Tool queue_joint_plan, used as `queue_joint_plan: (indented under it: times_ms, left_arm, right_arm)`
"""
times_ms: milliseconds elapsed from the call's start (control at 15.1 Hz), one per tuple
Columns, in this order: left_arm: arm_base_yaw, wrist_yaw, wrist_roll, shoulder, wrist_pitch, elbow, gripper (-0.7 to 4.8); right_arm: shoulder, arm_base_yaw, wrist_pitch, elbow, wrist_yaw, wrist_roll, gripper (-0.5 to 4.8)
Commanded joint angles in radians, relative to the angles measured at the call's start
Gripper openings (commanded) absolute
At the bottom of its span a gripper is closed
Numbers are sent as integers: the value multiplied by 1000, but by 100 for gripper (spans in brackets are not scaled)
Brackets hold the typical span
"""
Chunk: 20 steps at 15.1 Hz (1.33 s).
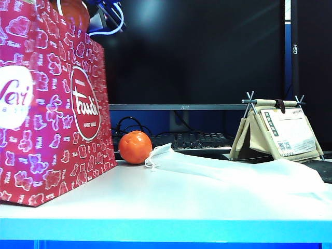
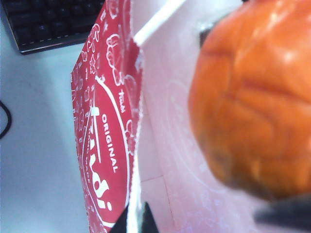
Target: Open the paper bag and put two oranges into the paper bag.
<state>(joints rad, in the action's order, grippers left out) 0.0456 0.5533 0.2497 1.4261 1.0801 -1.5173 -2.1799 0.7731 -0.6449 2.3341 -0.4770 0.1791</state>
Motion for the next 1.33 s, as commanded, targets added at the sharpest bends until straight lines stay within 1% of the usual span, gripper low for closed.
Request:
queue_joint_plan:
  times_ms: [66, 133, 332, 597, 796, 862, 928, 995, 1061, 1194, 1260, 1326]
  left_arm:
    - [0, 12, 1, -3, -25, -3, -6]
    - [1, 11, 1, -3, -24, -3, -6]
    - [1, 12, 3, -3, -24, -3, -6]
    - [1, 12, 5, -3, -23, -3, -6]
    - [1, 8, 5, -3, -23, -3, -6]
    - [1, 8, 5, -3, -24, -3, -6]
    - [1, 8, 5, -3, -25, -3, -6]
    - [1, 7, 5, -3, -25, -3, -6]
    - [1, 7, 5, -3, -25, -3, -6]
    - [1, 3, 5, -3, -28, -3, -6]
    - [1, -10, 5, -3, -27, -3, -6]
    - [1, -66, 5, -3, -27, -3, -6]
  right_arm:
    - [5, 2, 24, 3, -46, 35, 382]
    - [5, 3, 26, 3, -53, 34, 394]
    - [5, 2, 29, 3, -52, 58, 479]
    - [6, 2, 11, 21, -39, 65, 479]
    - [16, -2, -4, 95, -42, 57, 479]
    - [32, -2, -11, 150, -41, 29, 460]
    - [60, -3, -40, 216, -25, -31, 457]
    - [84, -7, -91, 261, 23, -97, 449]
    - [111, -13, -155, 297, 106, -181, 428]
    - [164, -24, -270, 317, 305, -316, 427]
    - [187, -51, -351, 317, 412, -364, 427]
    - [189, -87, -426, 316, 473, -379, 427]
